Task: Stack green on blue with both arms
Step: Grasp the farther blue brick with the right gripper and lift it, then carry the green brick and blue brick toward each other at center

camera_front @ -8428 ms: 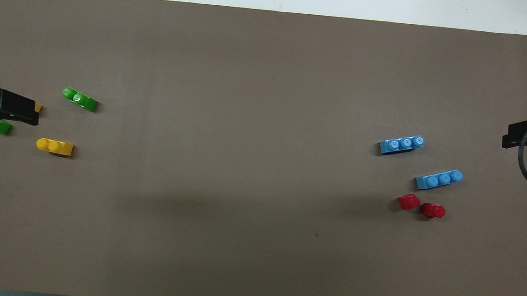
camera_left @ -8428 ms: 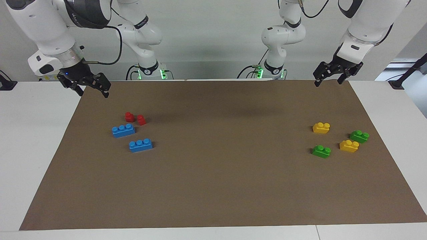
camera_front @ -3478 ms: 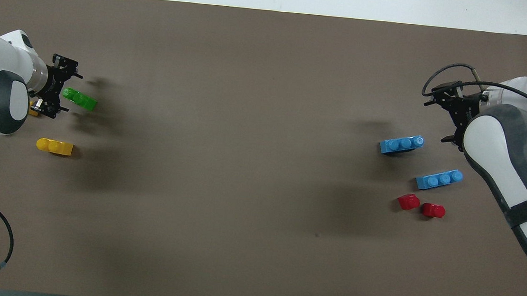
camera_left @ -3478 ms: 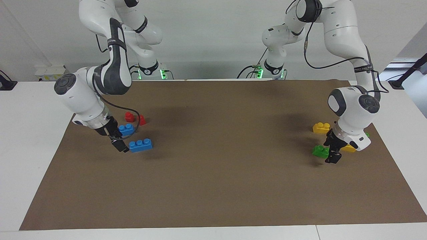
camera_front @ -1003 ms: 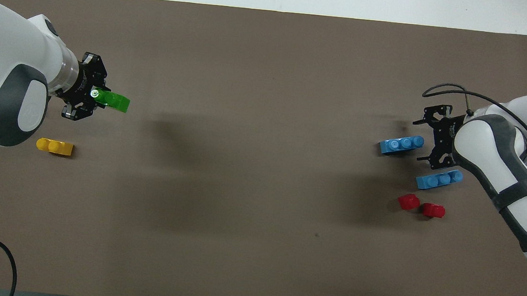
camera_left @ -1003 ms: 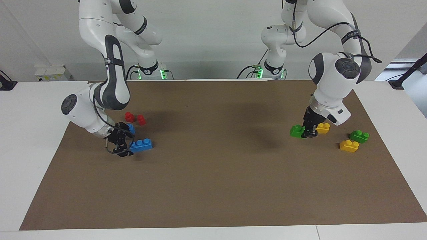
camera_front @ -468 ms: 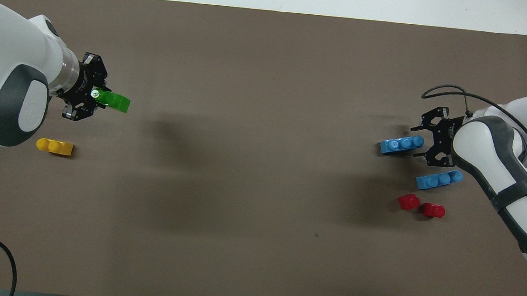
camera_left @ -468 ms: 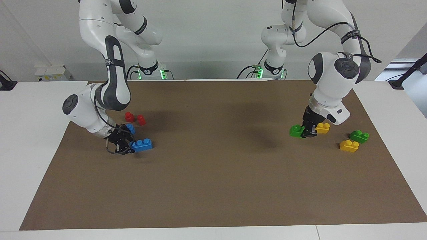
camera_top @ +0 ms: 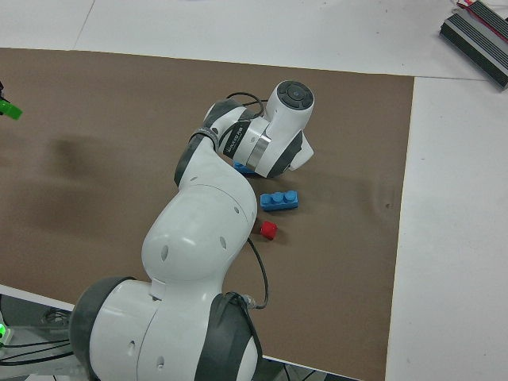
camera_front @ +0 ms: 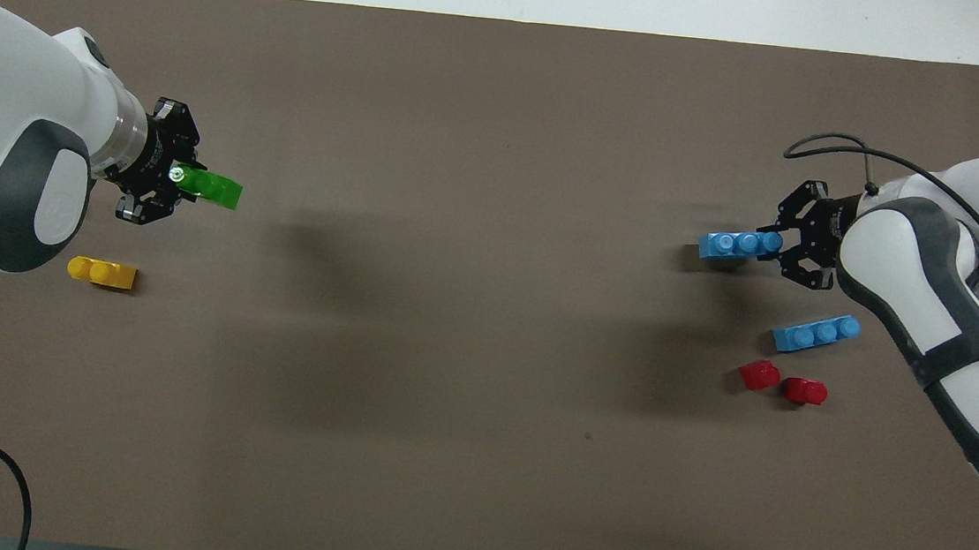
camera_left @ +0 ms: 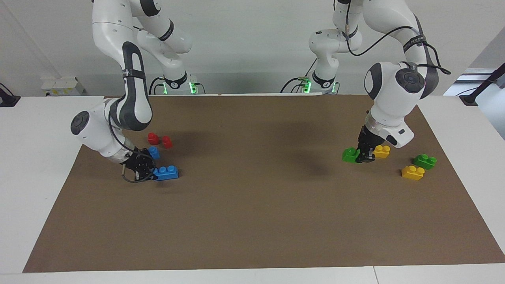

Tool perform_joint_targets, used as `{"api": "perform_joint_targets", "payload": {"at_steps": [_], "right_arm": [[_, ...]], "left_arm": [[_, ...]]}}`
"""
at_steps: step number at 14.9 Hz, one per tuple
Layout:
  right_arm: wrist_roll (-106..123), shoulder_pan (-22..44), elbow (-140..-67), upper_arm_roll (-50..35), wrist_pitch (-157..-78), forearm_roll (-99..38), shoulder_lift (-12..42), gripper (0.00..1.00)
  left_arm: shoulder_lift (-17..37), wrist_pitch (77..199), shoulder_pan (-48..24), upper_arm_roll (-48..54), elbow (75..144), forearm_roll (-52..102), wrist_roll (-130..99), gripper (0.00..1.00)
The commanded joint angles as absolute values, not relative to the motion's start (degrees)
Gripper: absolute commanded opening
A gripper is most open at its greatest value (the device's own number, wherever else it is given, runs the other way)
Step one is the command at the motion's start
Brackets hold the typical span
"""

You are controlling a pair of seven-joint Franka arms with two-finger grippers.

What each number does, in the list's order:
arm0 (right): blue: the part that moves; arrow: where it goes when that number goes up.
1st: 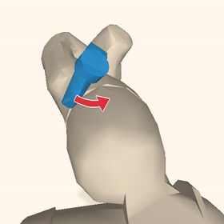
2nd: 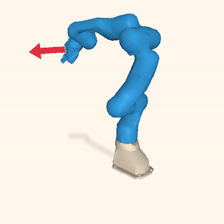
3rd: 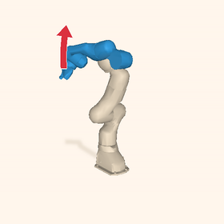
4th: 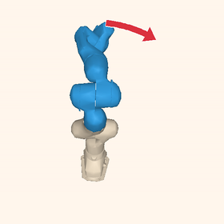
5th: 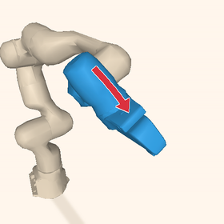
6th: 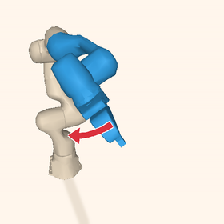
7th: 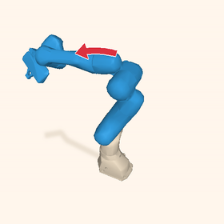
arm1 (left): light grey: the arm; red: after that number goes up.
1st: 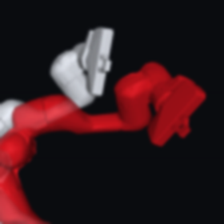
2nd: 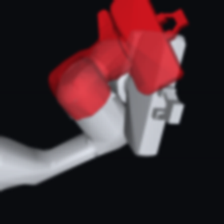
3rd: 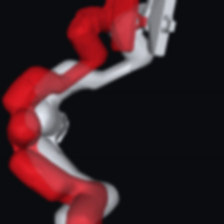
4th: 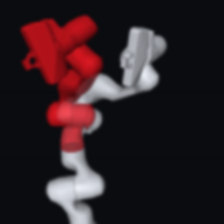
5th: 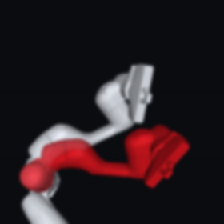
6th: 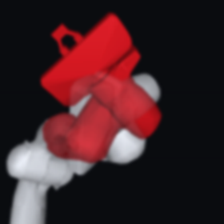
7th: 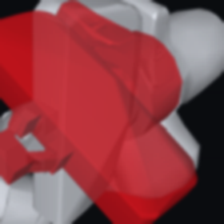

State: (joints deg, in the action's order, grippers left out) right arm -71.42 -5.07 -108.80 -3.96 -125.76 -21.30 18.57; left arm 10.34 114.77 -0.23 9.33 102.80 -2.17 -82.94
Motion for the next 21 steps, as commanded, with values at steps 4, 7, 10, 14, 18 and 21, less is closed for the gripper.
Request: {"api": "perform_joint_targets", "payload": {"at_steps": [4, 7, 10, 14, 18, 21], "right_arm": [[-89.4, 6.7, -101.4, -4.0, -123.4, -22.5, 18.0, 0.00], [-97.6, 12.3, -100.5, -4.0, -126.9, -22.6, 18.3, 0.00], [-102.8, 16.6, -101.9, -4.0, -132.2, -22.6, 19.1, 0.00], [-105.8, 20.6, -102.0, -4.0, -136.7, -22.6, 22.1, 0.00], [-109.3, 23.4, -102.0, -4.0, -139.3, -22.6, 23.7, 0.00], [-111.1, 24.5, -102.0, -4.0, -141.1, -22.6, 25.4, 0.00]], "left_arm": [[9.3, 113.6, -0.9, 8.7, 103.5, -1.5, -84.5, 0.00], [9.2, 113.3, -0.9, 9.8, 103.4, -1.5, -90.5, 0.00], [8.5, 112.4, -1.0, 11.5, 103.4, -1.5, -92.8, 0.00], [8.3, 112.3, -1.0, 14.7, 103.4, -1.5, -99.4, 0.00], [8.3, 113.5, -1.0, 19.0, 103.6, -1.6, -105.4, 0.00], [8.3, 117.1, -3.1, 19.4, 104.7, -1.8, -108.8, 0.00]]}}
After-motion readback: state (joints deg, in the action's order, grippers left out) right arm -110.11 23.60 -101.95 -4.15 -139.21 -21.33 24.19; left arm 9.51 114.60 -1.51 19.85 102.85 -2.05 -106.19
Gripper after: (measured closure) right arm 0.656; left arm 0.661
